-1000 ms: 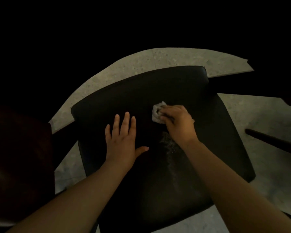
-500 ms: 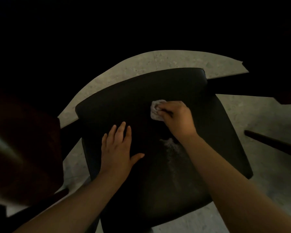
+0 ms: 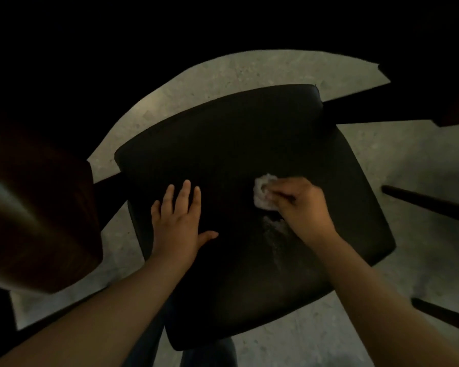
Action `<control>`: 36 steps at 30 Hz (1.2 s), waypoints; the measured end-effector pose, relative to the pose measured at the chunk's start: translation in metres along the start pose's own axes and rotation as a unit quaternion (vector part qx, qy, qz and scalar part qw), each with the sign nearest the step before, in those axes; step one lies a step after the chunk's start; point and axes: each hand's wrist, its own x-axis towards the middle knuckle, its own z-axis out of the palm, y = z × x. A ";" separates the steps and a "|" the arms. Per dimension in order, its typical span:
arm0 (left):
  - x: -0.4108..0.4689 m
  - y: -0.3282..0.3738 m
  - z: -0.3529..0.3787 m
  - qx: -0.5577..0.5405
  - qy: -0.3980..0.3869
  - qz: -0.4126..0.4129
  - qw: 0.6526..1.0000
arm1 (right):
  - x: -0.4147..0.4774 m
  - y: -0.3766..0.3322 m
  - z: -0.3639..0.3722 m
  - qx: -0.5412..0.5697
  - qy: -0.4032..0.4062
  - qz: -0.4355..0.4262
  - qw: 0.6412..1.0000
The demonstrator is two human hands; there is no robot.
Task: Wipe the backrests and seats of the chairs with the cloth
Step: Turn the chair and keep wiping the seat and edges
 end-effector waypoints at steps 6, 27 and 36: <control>0.002 0.001 0.002 0.002 0.000 0.000 1.000 | 0.021 -0.014 0.036 -0.006 0.029 0.062 0.998; -0.014 -0.005 -0.004 0.003 0.018 0.083 0.996 | -0.056 -0.038 0.062 0.015 0.270 0.246 0.931; -0.015 -0.006 0.004 0.035 -0.007 0.109 0.993 | -0.083 -0.021 0.087 -0.119 0.223 0.236 0.938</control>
